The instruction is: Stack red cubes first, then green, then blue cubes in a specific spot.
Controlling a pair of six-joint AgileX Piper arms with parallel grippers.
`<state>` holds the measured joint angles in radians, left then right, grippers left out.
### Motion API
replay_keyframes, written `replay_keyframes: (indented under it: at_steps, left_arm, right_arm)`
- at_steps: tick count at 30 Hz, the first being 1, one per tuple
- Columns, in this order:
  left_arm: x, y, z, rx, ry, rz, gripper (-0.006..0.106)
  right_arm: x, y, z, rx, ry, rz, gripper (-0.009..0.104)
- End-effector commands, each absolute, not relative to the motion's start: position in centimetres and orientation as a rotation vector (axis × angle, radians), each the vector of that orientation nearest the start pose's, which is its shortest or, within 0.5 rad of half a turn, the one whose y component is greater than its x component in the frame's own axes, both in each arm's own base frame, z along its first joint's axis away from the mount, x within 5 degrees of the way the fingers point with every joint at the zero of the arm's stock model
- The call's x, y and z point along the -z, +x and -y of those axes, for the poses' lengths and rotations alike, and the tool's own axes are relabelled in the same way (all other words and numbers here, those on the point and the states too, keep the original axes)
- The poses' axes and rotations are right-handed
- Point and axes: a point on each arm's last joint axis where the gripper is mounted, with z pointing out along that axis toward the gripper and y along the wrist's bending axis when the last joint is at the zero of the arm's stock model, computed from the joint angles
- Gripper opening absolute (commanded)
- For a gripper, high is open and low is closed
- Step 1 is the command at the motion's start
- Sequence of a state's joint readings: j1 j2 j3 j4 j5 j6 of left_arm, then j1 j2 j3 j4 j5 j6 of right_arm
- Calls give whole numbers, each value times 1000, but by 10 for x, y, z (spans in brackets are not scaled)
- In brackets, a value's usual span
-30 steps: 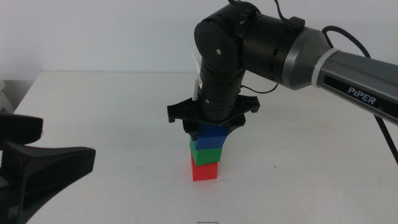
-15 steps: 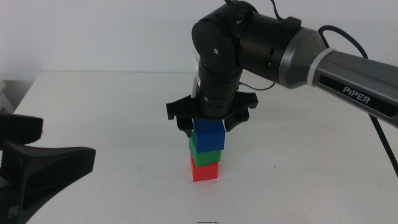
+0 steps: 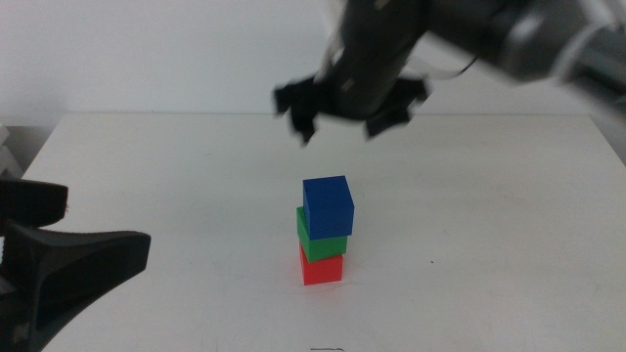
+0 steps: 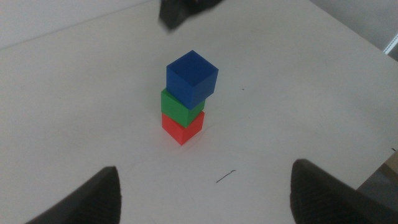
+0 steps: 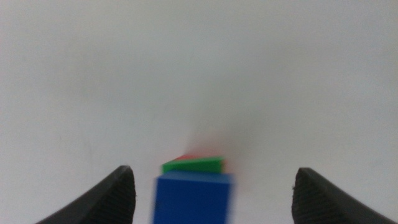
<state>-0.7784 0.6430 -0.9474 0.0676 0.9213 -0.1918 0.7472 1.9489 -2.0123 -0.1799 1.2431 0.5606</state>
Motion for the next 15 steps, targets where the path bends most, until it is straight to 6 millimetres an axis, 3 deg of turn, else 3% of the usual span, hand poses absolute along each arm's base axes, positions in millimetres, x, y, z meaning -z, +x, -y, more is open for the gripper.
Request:
replay_keyframes:
  at_steps: [1,5,9,15]
  left_arm:
    - [-406,75,68,541,604,-1966,93]
    - [-406,75,68,541,604,-1966,93]
    - [-406,75,68,541,604,-1966,93]
    - [-406,75,68,541,604,-1966,93]
  right_arm:
    - [-408,307,-240,-167,-275,-2518,64]
    - [-435,282,-194,-162,-258,-2435,64]
    - [-442,254,-136,-205,-108,-2332,64]
    - [-437,193,-54,-140,81,-2193,64]
